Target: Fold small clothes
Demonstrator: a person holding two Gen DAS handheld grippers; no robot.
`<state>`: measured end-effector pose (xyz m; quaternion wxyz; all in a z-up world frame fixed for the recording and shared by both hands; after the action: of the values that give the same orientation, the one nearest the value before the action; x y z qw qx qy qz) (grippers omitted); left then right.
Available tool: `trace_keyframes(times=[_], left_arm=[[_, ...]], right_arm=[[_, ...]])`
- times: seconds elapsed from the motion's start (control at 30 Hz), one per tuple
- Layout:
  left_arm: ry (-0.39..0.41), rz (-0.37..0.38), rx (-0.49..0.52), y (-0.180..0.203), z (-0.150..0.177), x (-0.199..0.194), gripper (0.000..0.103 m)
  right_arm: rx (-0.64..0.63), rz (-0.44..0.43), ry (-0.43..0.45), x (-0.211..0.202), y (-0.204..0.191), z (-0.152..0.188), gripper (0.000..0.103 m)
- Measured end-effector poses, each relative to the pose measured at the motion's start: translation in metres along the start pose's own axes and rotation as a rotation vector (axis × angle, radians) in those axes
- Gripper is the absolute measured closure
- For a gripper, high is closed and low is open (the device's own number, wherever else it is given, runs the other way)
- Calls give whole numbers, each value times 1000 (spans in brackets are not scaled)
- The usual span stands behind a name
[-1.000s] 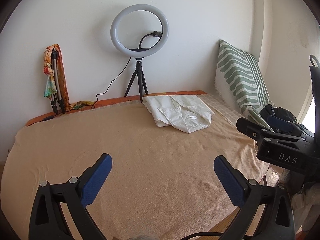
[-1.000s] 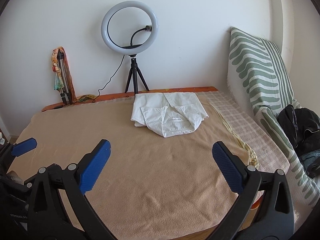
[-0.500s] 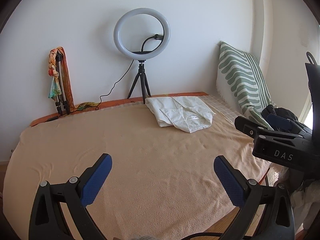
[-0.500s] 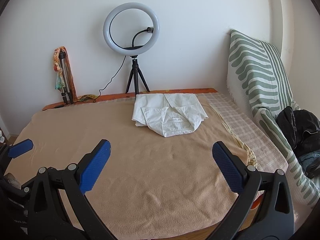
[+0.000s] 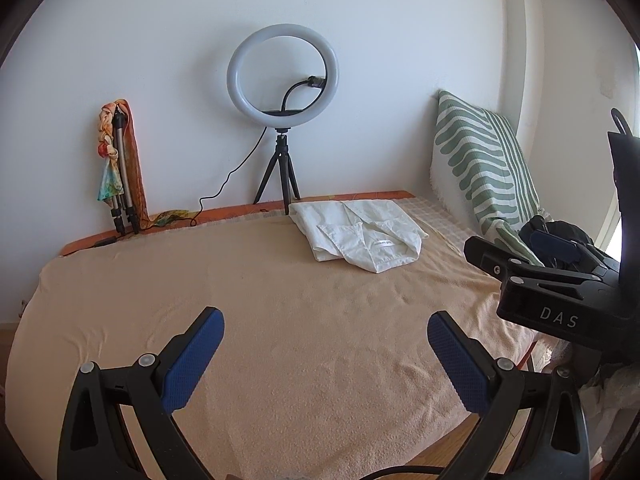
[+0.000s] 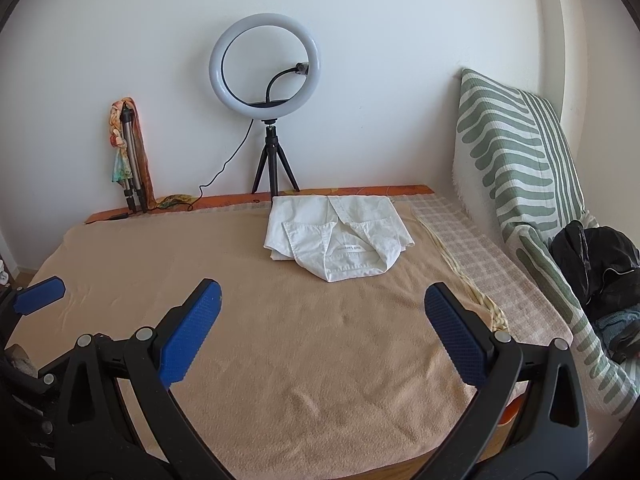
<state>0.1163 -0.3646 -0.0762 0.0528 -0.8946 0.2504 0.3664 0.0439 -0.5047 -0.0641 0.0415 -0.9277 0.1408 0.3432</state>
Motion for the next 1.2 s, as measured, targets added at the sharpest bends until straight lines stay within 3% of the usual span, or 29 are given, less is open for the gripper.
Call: trace_keyframes(times=[1.2], left_arm=[[-44,-3,-1,3,1,31,0]], right_arm=[[25,0,-42,27,14,7,0]])
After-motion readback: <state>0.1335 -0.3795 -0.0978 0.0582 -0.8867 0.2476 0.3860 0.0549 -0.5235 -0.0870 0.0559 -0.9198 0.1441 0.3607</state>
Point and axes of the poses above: each gripper's, at about its wrist camera, not at the fingertips, and x roughly the way its jaws point, y to its right, z to its underside, the point moved 3 cm from there along x, roughly the way its jaws point, and after that the axes turned 11 degrees about -y, right-handed, at the moved point
